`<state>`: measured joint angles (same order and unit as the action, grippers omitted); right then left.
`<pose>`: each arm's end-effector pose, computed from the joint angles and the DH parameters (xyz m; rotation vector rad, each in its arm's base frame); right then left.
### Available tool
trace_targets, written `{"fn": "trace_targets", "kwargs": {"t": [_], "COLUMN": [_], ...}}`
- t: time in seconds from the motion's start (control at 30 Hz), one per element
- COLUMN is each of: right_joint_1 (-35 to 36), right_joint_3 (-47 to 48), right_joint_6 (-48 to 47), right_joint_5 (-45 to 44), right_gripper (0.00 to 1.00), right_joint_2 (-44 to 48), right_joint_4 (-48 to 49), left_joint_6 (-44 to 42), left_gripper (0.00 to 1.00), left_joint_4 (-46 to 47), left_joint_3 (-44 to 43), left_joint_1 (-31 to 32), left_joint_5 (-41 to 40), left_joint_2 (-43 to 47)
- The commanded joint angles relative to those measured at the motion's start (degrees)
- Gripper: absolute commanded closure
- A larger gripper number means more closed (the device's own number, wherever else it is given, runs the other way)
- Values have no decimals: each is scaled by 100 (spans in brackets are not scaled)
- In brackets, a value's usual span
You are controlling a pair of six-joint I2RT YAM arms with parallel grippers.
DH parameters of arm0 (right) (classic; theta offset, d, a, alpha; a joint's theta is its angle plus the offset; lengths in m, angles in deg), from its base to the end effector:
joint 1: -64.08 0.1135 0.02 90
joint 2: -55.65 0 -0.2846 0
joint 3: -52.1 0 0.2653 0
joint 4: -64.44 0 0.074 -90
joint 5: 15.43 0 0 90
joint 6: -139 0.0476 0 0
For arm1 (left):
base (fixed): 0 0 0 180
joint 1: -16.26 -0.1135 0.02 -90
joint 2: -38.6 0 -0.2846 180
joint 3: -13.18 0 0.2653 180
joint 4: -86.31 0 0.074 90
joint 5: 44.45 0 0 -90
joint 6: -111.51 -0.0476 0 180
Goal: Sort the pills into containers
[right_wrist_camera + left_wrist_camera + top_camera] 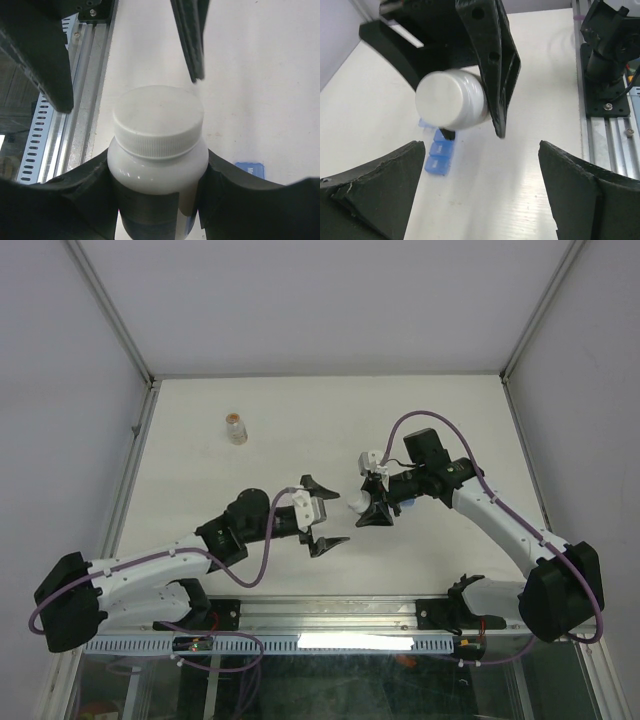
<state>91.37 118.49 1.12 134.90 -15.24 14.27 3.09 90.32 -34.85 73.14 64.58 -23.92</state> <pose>0.2012 0.1503 0.2820 -1.6195 1.4545 1.1021 0.1305 -0.2284 0.2780 1.2923 1.2660 -0.7745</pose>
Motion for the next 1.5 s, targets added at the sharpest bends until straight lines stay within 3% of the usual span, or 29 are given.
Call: {"fn": "trace_targets", "kwargs": {"t": [0.0, 0.13, 0.3, 0.5, 0.83, 1.13, 1.47], "right_joint_1": [-22, -11, -16, -17, -19, -14, -15], "right_joint_3": [252, 251, 250, 249, 252, 253, 254], "right_joint_6": [25, 32, 33, 32, 37, 40, 41], "right_joint_5": [163, 146, 141, 119, 110, 110, 118], "right_gripper": [100, 100, 100, 100, 100, 100, 100], "right_joint_2": [53, 28, -6, -24, -9, -9, -4], "right_joint_4": [246, 240, 239, 242, 250, 250, 252], "left_joint_6": [1423, 2980, 4197, 5413, 4842, 4578, 4499], "left_gripper": [1, 1, 1, 15, 22, 25, 54], "left_joint_4": [1413, 1859, 2011, 628, -1443, -1671, -1679], "left_joint_3": [872, 1478, 1601, 499, -1178, -1786, -1833], "left_joint_1": [-37, -41, -54, -35, 722, 859, 859], "left_joint_5": [-677, -1705, -1822, -2201, -3788, -3664, -3257], "left_joint_2": [808, 1320, 1419, 1072, 126, -468, -604]}}
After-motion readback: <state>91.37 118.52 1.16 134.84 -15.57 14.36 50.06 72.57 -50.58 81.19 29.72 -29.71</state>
